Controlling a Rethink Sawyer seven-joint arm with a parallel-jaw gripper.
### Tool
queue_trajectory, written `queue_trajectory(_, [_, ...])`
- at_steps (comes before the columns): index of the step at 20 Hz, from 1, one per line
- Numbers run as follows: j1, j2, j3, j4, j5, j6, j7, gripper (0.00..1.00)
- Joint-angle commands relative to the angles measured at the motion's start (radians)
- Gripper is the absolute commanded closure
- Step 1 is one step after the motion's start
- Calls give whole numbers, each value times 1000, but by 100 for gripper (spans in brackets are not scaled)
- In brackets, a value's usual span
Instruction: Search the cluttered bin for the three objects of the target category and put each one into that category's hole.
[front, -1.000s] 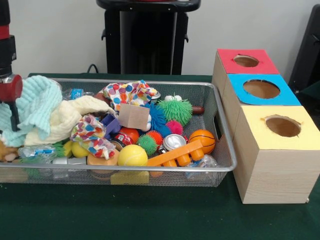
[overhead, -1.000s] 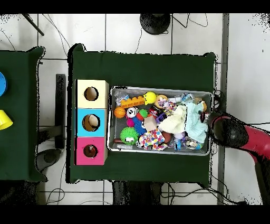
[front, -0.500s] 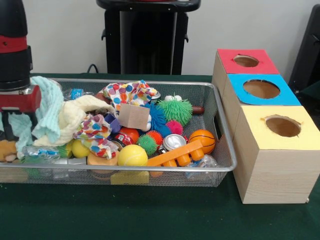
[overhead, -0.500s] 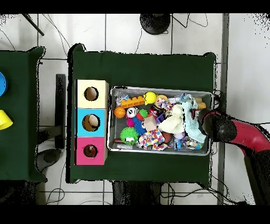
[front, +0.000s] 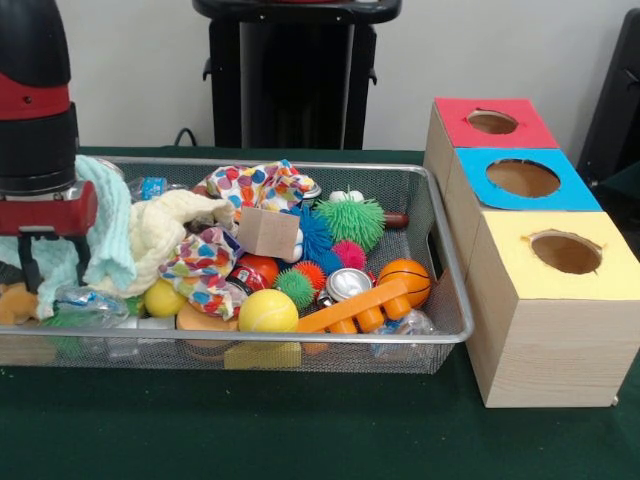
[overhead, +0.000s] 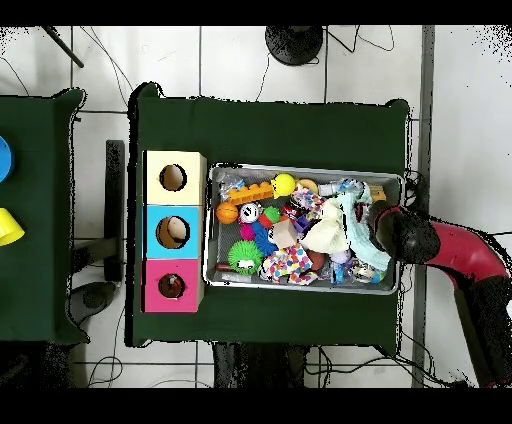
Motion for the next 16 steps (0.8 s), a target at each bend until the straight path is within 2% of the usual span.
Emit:
queue_trajectory(1, [0, 73, 24, -31, -12, 10, -71, 0])
queue_trajectory(7, [-41, 65, 70, -10, 34, 69, -123, 0])
queue_trajectory(16, [-47, -4, 75, 25, 61, 120, -138, 0])
